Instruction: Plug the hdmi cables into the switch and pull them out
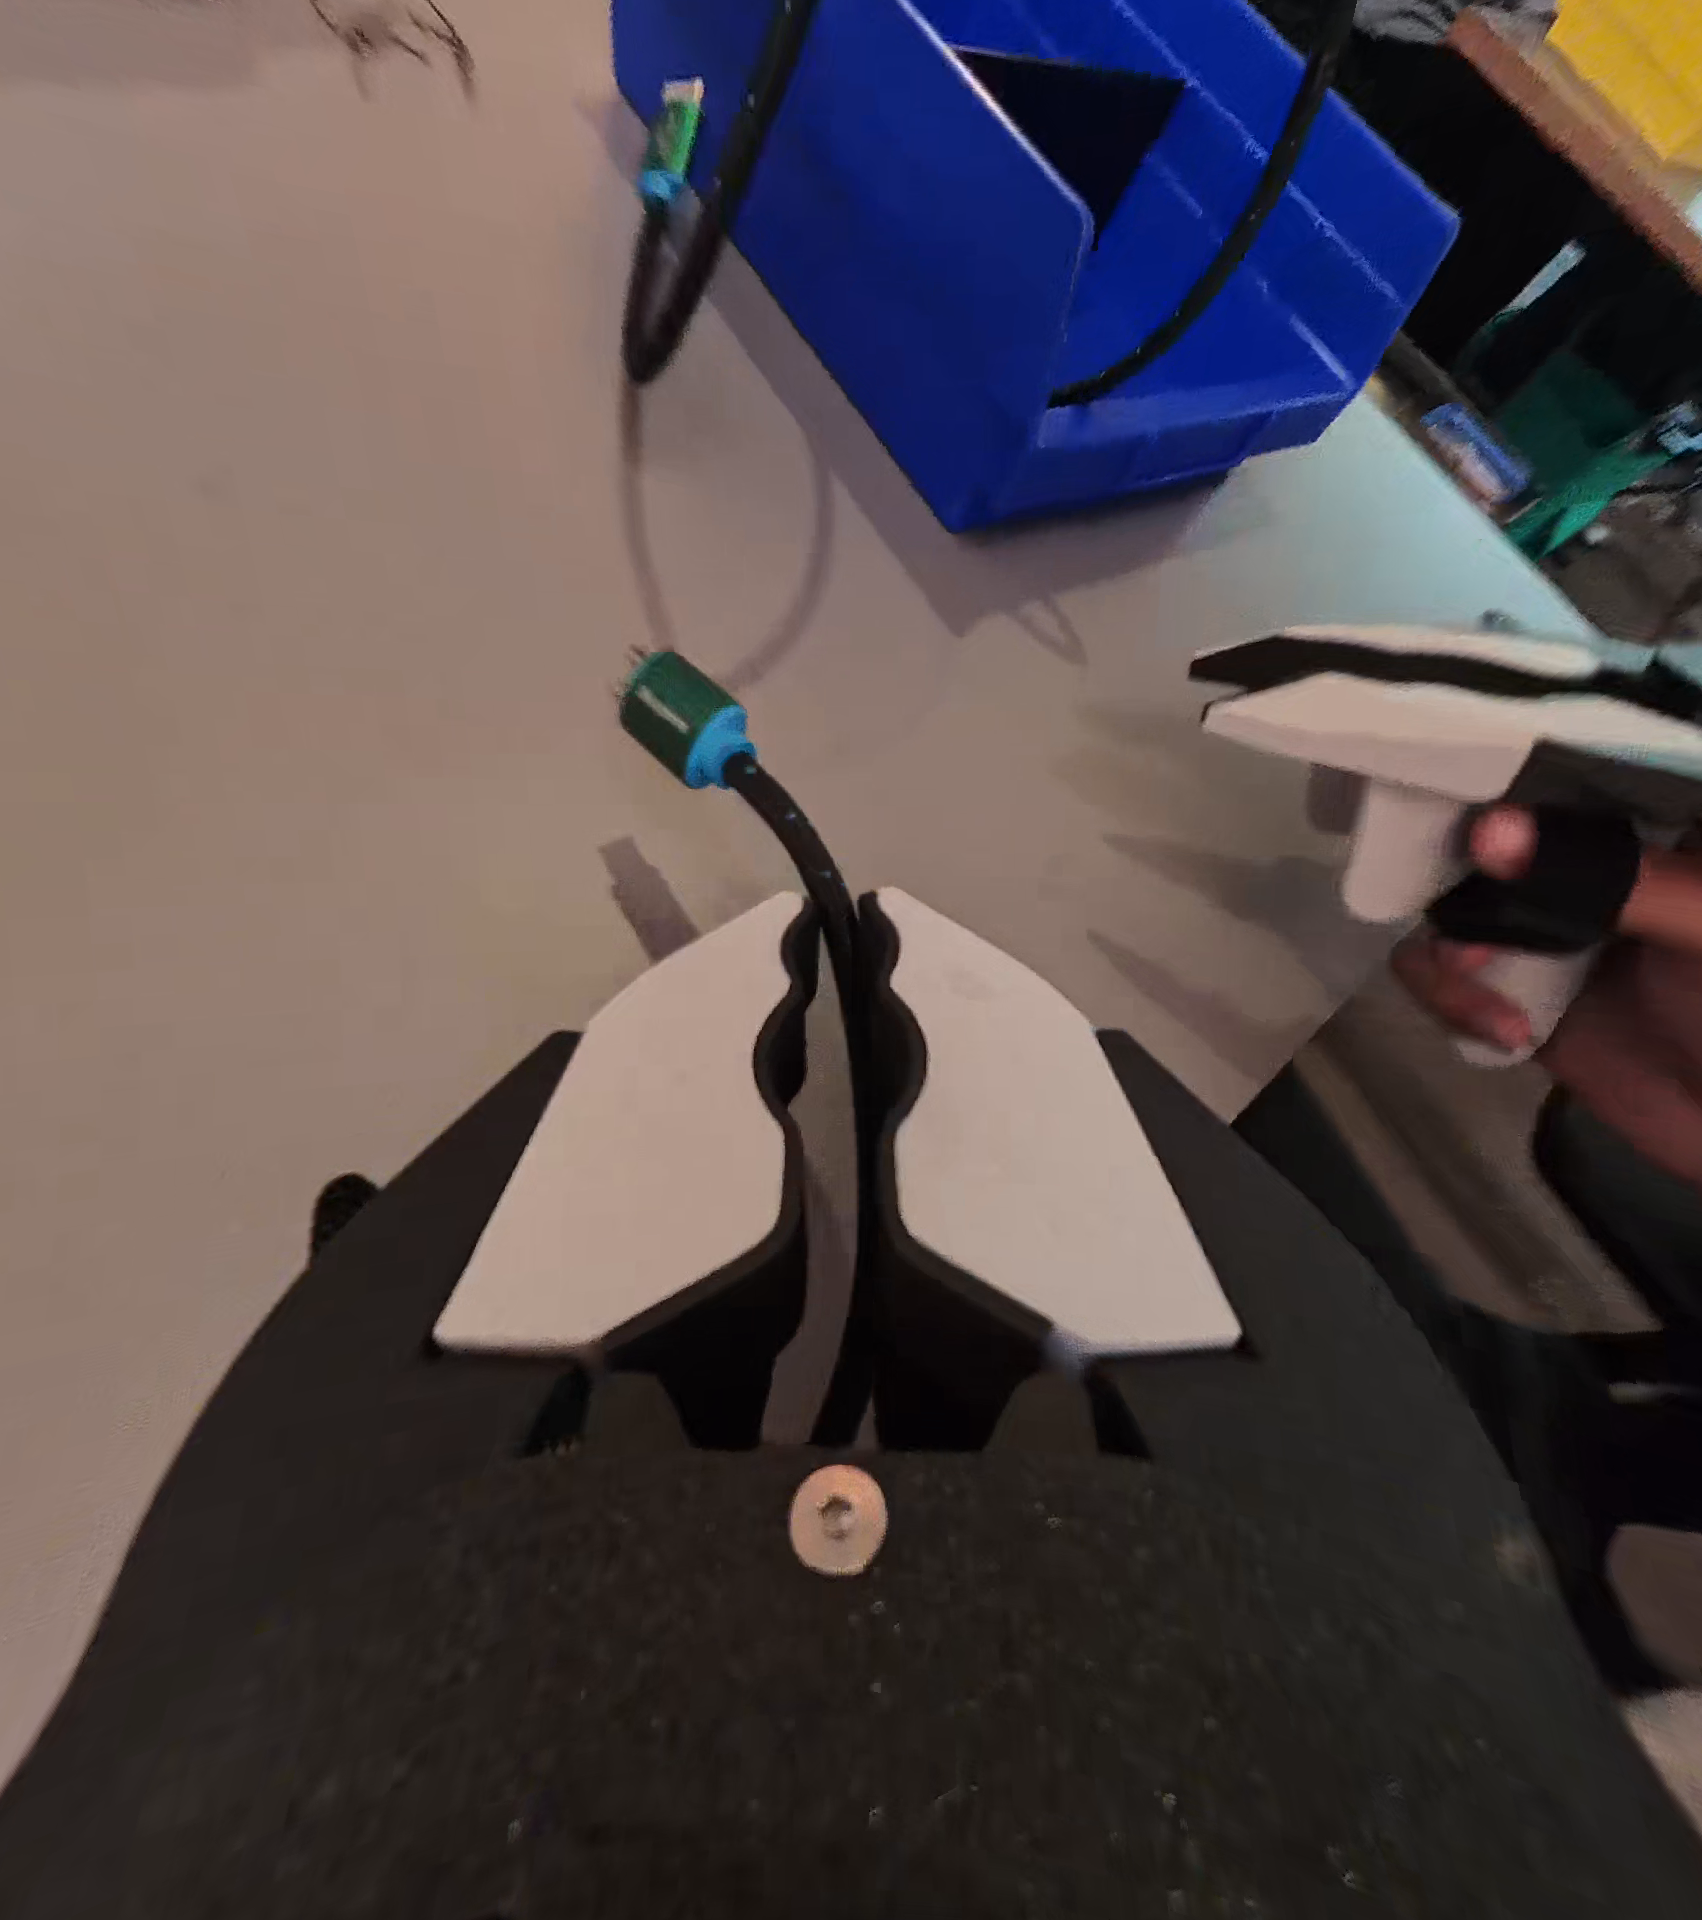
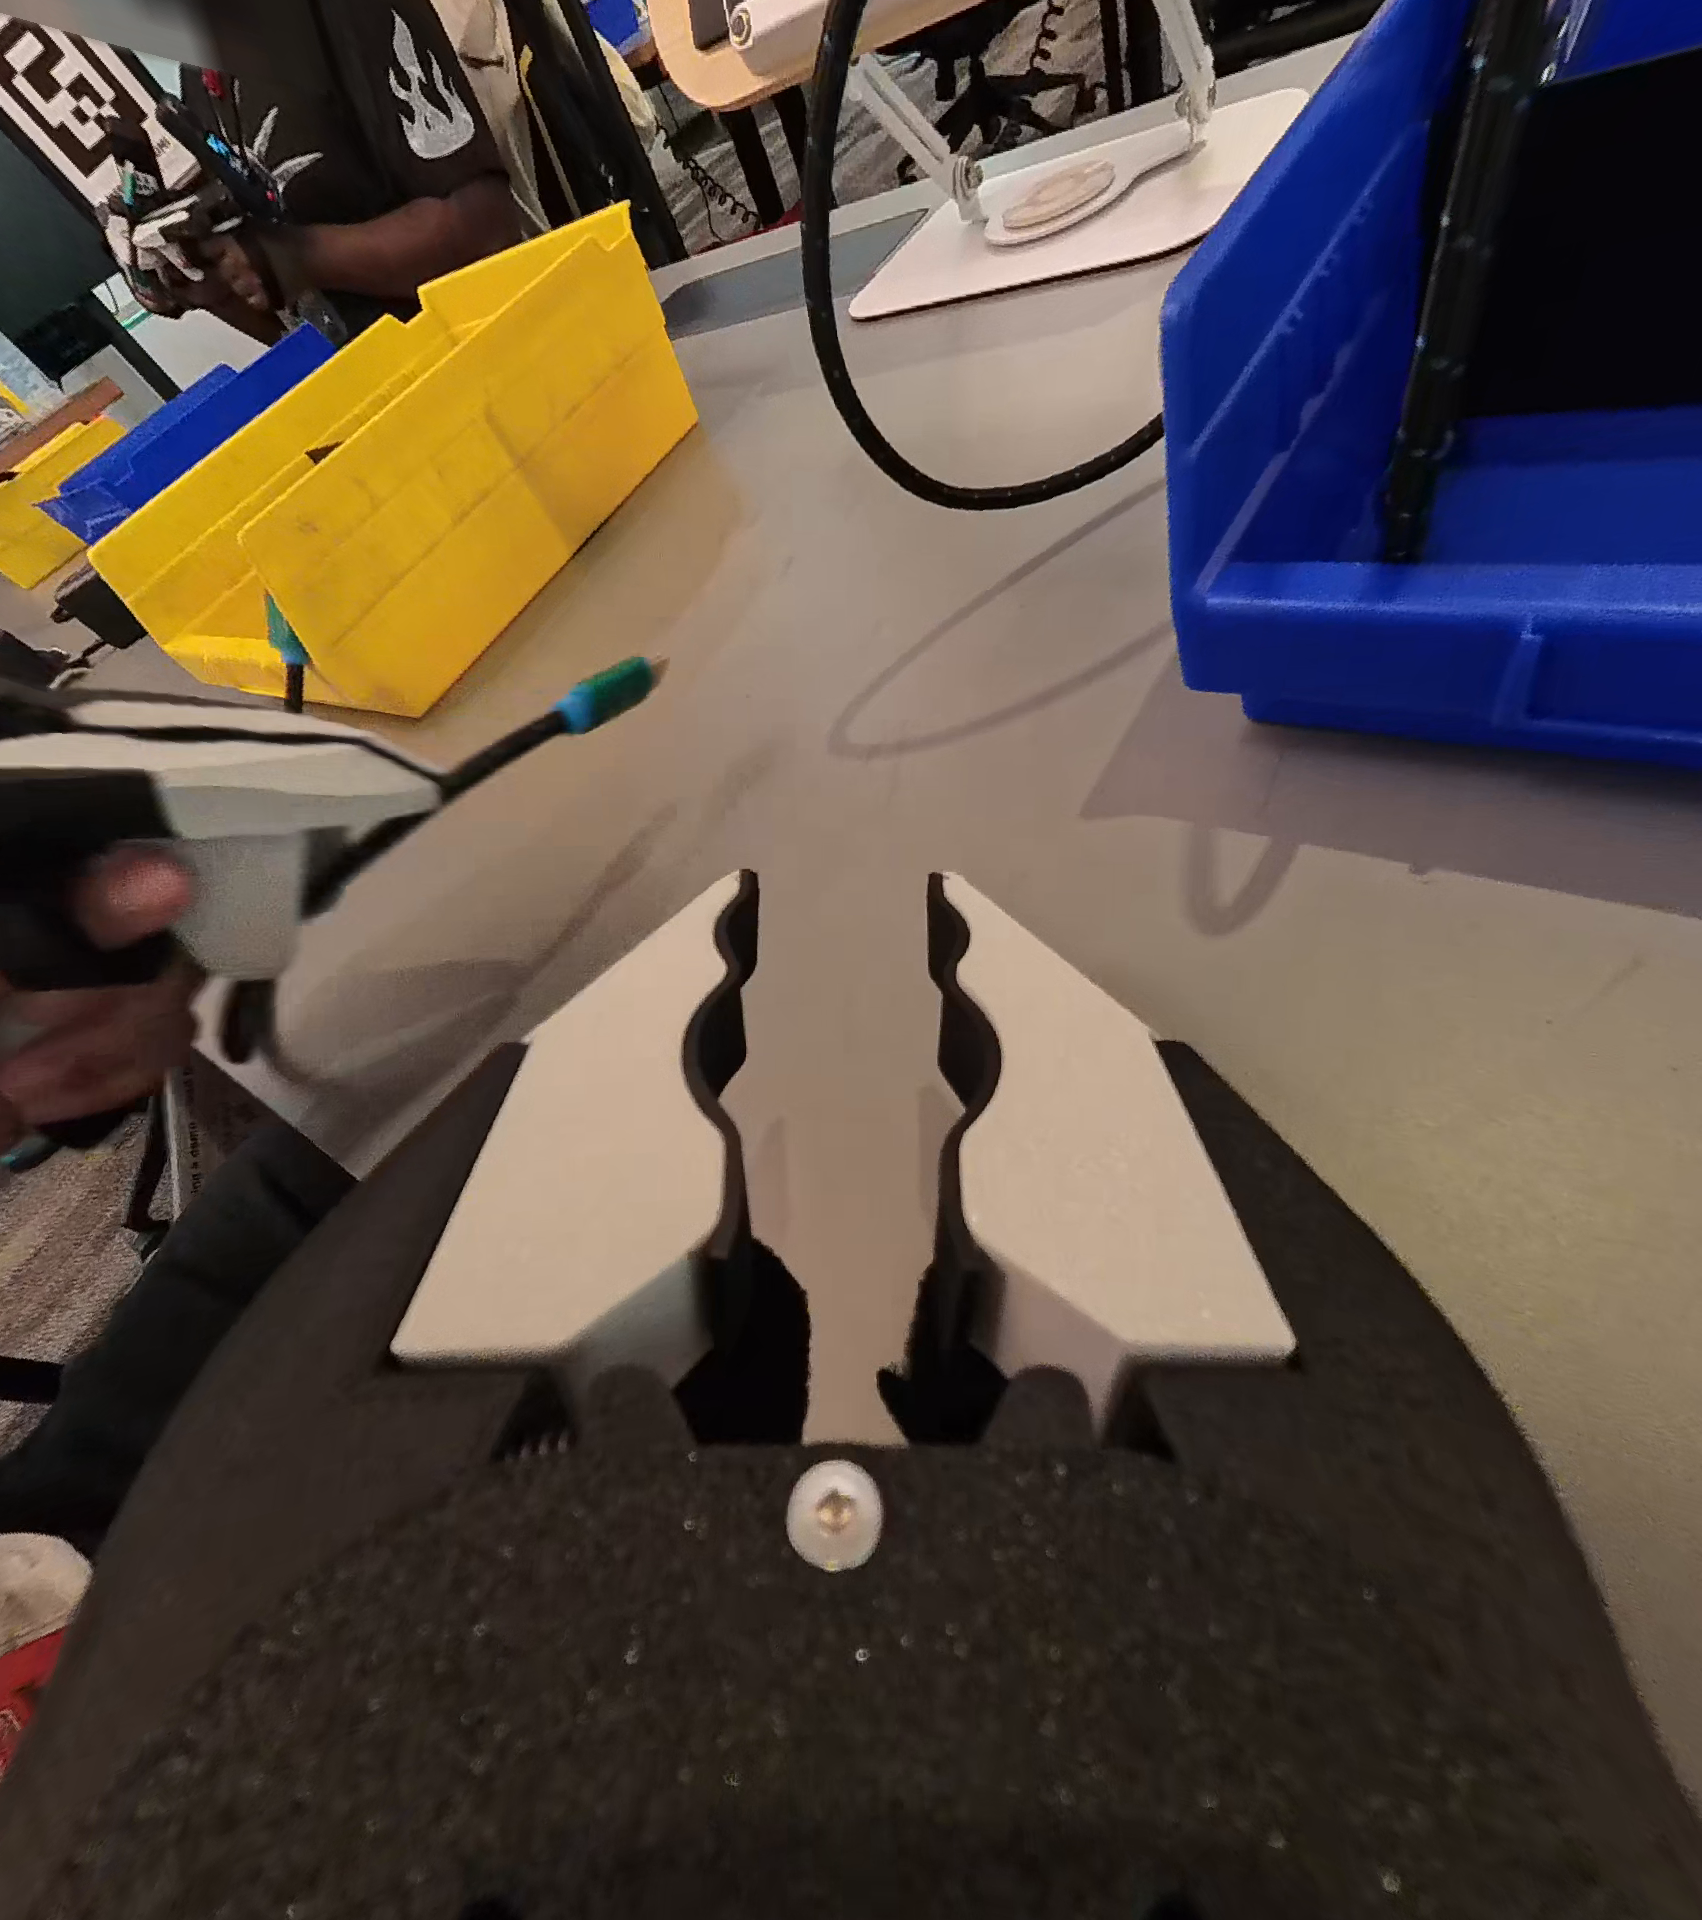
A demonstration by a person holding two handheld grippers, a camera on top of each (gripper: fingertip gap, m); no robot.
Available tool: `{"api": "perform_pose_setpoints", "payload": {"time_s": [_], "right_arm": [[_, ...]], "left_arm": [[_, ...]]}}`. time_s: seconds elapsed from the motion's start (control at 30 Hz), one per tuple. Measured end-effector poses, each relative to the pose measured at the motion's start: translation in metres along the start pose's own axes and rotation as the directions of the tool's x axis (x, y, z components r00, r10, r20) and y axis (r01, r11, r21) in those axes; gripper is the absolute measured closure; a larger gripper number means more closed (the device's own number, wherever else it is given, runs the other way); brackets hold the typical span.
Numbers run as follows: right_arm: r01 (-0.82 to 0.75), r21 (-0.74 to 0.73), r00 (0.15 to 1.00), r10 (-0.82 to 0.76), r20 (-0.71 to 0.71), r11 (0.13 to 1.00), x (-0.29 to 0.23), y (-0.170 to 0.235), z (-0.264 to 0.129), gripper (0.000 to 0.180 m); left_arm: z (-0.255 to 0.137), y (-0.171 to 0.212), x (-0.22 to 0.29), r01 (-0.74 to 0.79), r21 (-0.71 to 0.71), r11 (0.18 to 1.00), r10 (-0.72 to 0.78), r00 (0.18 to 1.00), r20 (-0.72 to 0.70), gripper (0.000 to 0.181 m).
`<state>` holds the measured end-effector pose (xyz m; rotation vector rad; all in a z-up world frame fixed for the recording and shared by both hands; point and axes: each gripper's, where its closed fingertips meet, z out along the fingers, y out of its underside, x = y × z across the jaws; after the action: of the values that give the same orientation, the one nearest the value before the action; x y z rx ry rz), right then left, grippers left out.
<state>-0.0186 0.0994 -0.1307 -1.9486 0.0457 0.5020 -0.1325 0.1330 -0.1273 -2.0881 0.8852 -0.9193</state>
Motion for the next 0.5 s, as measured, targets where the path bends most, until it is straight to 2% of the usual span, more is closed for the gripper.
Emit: {"api": "perform_pose_setpoints", "payload": {"time_s": [0.17, 0.27, 0.37, 0.5], "right_arm": [[-0.005, -0.009, 1.000, 0.005, 0.011, 1.000, -0.002, 0.002, 0.001, 0.148], [-0.006, -0.012, 1.000, 0.006, 0.012, 1.000, -0.001, 0.002, 0.000, 0.148], [-0.016, -0.009, 1.000, 0.016, 0.011, 1.000, 0.001, 0.002, -0.001, 0.147], [-0.033, 0.004, 0.999, 0.033, 0.015, 0.999, 0.004, 0.001, -0.005, 0.147]], "left_arm": [[0.060, -0.008, 0.016, 0.147, -0.066, 0.987, -0.153, 0.983, -0.104, 0.173], [0.072, -0.015, 0.019, 0.143, -0.077, 0.987, -0.153, 0.976, -0.152, 0.158], [0.056, -0.023, 0.030, 0.091, -0.058, 0.994, -0.103, 0.963, -0.249, 0.142], [0.002, -0.019, 0.022, -0.042, 0.006, 0.999, 0.041, 0.955, -0.295, 0.139]]}}
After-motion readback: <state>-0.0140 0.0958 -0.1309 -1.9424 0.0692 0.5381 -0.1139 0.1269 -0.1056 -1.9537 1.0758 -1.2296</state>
